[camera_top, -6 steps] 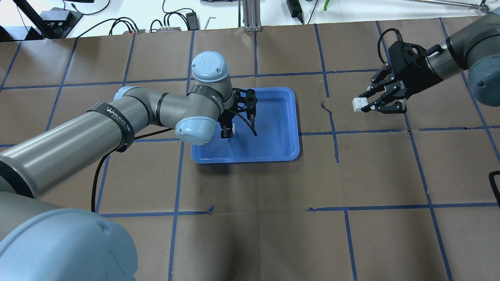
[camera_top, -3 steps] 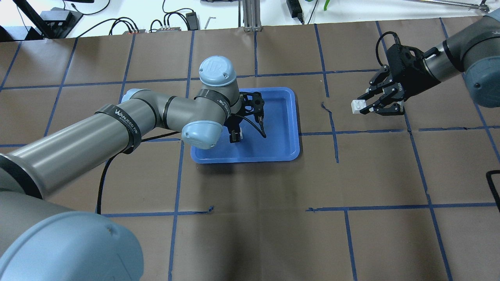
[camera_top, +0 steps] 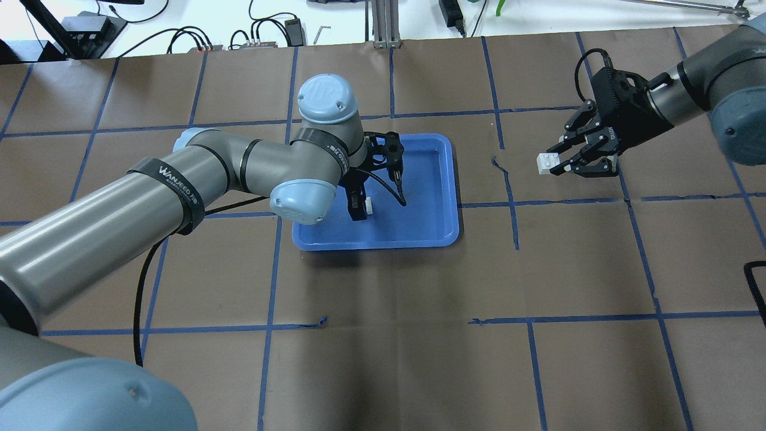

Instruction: Assemble white blocks and place on blue tray

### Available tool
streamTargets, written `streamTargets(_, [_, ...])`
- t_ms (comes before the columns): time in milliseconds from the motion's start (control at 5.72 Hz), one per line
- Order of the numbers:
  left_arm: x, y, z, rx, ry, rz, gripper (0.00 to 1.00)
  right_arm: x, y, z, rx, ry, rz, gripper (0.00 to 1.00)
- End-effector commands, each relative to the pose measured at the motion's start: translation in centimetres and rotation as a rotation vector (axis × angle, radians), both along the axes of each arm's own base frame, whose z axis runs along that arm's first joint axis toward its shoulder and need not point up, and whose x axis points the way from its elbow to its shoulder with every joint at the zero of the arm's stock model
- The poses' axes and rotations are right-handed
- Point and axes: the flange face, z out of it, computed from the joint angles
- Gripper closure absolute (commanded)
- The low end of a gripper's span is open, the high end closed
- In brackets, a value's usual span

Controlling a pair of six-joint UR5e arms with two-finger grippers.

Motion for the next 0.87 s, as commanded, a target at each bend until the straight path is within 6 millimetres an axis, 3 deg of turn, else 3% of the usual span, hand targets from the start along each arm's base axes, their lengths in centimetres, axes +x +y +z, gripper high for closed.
streamTargets(0, [3.2, 1.8, 9.2, 0.044, -0.02, 0.054, 0.11, 2.6, -0.1, -0.1, 0.002, -0.001, 0.033, 0.82])
streamTargets(175, [6.0, 2.5, 14.7, 0.037, -0.016, 0.132, 0.09, 5.9, -0.5, -0.6, 0.017, -0.002, 0.057, 0.82])
streamTargets(350, [7.1, 5.0, 18.6, 0.095, -0.032, 0.17, 0.06, 8.6, -1.6, -1.6, -0.004, 0.017, 0.037, 0.82])
streamTargets(699, [8.5, 8.1, 23.6, 0.04, -0.059, 0.345, 0.02, 17.6, -2.8, -3.8, -0.022, -0.007, -0.015, 0.82])
